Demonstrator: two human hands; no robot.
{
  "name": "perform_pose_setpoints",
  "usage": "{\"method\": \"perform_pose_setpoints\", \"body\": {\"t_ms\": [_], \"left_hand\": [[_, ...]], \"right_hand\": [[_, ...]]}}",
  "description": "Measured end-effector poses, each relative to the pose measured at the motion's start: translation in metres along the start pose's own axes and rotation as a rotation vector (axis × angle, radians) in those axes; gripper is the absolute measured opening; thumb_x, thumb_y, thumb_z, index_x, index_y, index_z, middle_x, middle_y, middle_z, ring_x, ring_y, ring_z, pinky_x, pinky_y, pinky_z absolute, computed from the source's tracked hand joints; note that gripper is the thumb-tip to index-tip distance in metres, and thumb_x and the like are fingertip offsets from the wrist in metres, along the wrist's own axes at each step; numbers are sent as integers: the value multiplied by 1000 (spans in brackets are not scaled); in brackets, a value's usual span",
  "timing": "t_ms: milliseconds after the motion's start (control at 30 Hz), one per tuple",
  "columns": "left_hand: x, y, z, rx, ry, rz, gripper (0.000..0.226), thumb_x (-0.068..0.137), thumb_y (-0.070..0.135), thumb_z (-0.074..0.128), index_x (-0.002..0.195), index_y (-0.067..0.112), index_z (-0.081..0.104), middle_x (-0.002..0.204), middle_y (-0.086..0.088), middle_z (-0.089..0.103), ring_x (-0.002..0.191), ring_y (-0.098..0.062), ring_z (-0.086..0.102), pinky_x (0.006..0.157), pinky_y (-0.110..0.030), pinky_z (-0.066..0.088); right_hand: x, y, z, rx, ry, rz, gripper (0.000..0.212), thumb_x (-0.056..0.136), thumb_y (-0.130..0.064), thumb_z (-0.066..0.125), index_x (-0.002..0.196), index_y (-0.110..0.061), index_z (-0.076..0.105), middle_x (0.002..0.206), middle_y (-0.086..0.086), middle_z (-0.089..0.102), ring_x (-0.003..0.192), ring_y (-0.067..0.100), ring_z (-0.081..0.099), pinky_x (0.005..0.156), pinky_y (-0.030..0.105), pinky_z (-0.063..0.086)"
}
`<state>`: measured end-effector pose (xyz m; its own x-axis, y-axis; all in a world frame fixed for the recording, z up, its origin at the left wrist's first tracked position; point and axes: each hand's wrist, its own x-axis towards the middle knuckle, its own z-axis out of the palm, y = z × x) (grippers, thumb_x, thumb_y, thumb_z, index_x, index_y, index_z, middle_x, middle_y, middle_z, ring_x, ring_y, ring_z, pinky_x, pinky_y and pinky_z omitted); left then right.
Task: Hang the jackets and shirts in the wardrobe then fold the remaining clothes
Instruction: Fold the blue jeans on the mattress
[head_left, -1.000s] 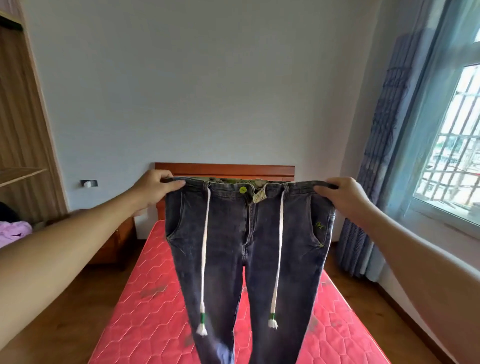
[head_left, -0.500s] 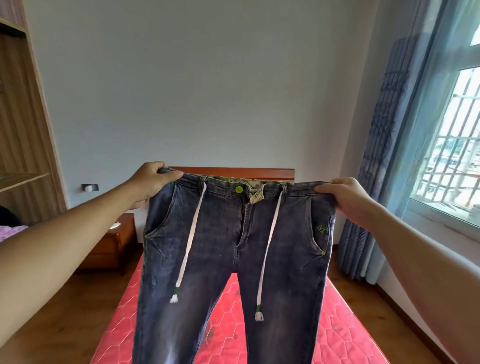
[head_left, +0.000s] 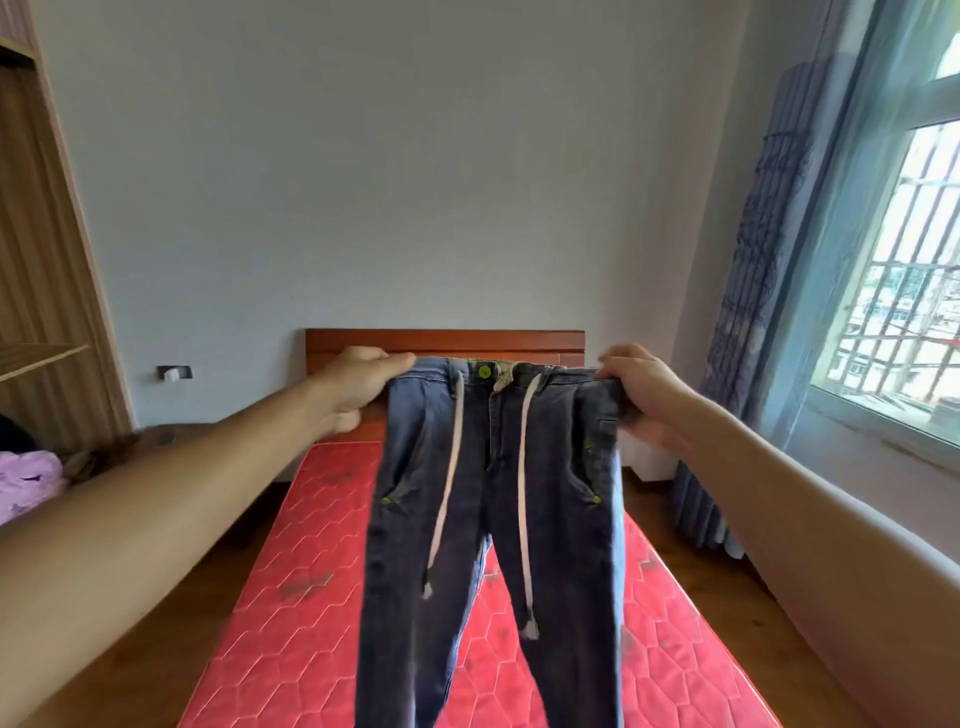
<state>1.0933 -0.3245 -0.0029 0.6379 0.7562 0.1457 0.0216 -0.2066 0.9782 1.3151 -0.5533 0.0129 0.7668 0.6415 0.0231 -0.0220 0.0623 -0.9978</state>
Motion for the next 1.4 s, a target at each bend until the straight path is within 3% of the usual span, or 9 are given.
{"method": "perform_pose_setpoints", "body": {"t_ms": [67, 200, 333, 567, 733, 900, 1167, 1300, 1400], "left_hand": [[-6, 8, 30, -39, -81, 14, 18, 96, 17, 67, 82, 12, 57, 88, -8, 65, 98, -25, 62, 99, -47, 48], [-26, 30, 77, -101, -219, 91, 8, 97, 12, 65, 94, 8, 59, 78, -4, 68, 65, -8, 69, 58, -26, 59], [-32, 35, 81, -129, -279, 112, 9, 96, 11, 65, 103, 6, 64, 90, -8, 72, 77, -14, 70, 65, -29, 61], [-40, 35, 90, -85, -373, 202, 24, 88, 13, 75, 106, 6, 62, 96, -6, 71, 86, -10, 68, 79, -25, 59], [-40, 33, 92, 249, -240, 338, 42, 77, -1, 81, 111, 10, 60, 98, -7, 66, 87, -14, 61, 77, -25, 52], [-32, 33, 70, 151, -329, 328, 37, 86, -11, 68, 112, 13, 61, 114, -24, 65, 99, -21, 62, 95, -38, 54], [-7, 27, 32, 513, -338, 454, 55, 90, -4, 69, 136, 22, 55, 131, -3, 61, 122, -11, 55, 106, -23, 41], [-1, 34, 11, 542, -300, 410, 56, 91, 2, 70, 142, 18, 52, 136, -3, 60, 129, -15, 53, 112, -29, 39], [-2, 40, 4, 527, -317, 383, 40, 92, 1, 69, 128, 13, 58, 120, -10, 66, 111, -19, 61, 107, -43, 46]], "right_hand": [[-8, -3, 19, 38, -121, 5, 25, 92, 5, 48, 94, -16, 63, 77, 9, 57, 58, 18, 60, 53, 35, 59], [-23, -14, 46, -50, -321, 12, 22, 91, -3, 52, 91, -7, 74, 97, 17, 67, 89, 32, 68, 83, 52, 61], [-28, -27, 32, -180, -411, 14, 41, 84, 7, 41, 112, -3, 70, 111, 22, 69, 106, 40, 69, 100, 52, 53], [-44, -29, 35, -586, -301, -312, 16, 89, 11, 61, 93, -4, 67, 76, 19, 70, 65, 22, 68, 74, 36, 59], [-29, -23, 31, -1028, -89, -506, 13, 85, -37, 76, 81, -29, 67, 71, -5, 58, 69, 17, 53, 69, 34, 46], [-18, -5, -14, -1438, -95, -236, 56, 72, -84, 60, 109, -42, 66, 122, 4, 34, 119, 28, 30, 105, 48, 37], [-28, -16, -25, -1020, -210, -275, 23, 82, -28, 83, 68, -26, 65, 52, -14, 58, 56, 3, 55, 49, 11, 40], [-28, -12, -13, -544, -128, -311, 34, 74, 1, 82, 90, -25, 67, 83, 5, 66, 80, 26, 65, 76, 48, 62], [-33, -16, 2, -411, -85, -384, 57, 74, 8, 77, 115, -29, 60, 91, 6, 63, 80, 22, 64, 64, 34, 58]]}}
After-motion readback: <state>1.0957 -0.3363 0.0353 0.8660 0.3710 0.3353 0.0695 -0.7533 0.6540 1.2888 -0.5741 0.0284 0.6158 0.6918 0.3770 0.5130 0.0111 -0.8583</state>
